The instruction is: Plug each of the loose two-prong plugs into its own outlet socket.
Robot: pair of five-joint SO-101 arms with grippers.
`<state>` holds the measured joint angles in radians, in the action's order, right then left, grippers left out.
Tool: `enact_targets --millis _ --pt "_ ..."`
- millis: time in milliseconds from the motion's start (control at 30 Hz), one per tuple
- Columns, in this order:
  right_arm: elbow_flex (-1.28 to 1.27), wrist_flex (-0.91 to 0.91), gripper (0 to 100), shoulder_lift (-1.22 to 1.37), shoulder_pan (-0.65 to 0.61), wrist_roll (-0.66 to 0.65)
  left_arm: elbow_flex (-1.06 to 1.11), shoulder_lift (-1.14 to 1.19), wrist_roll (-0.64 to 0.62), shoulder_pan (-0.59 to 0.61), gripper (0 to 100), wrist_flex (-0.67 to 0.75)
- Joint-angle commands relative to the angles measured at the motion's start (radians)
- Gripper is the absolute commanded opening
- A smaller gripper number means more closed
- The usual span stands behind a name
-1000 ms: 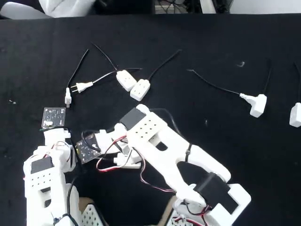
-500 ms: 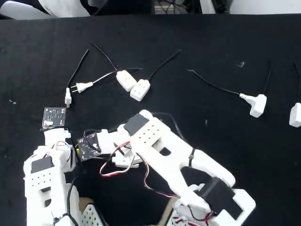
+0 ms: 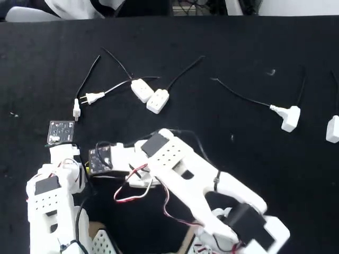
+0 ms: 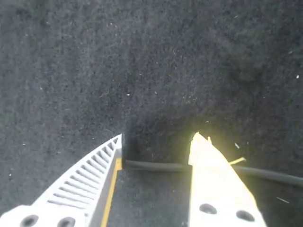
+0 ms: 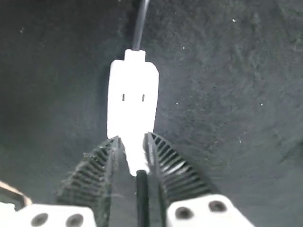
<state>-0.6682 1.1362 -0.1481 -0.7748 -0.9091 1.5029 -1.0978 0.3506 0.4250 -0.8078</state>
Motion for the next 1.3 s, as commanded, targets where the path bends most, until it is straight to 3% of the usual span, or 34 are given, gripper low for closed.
enact_targets --millis 0,133,467,633,1067,1167,1267 --pt "0.041 0.011 20.2 0.013 -0.014 0.063 -0.002 -0.012 0.008 0.004 23 0.006" --pt "0.053 0.015 32.9 0.012 -0.014 0.06 -0.002 -0.012 0.008 0.004 23 0.006" --pt "0.16 0.161 33.9 -0.127 -0.063 0.115 -0.002 -0.012 0.008 0.004 23 0.006" --pt "0.061 0.031 34.0 -0.079 -0.129 0.222 -0.002 -0.012 0.008 0.005 23 0.006" --pt "0.008 -0.196 33.5 0.186 -0.026 0.184 -0.002 -0.012 0.008 0.005 23 0.006" --pt "0.008 -0.186 24.0 0.182 -0.017 0.186 -0.002 -0.012 0.008 0.005 23 0.006" --pt "0.018 -0.172 0.4 0.125 0.0 0.195 -0.002 -0.012 0.008 0.005 23 0.006"
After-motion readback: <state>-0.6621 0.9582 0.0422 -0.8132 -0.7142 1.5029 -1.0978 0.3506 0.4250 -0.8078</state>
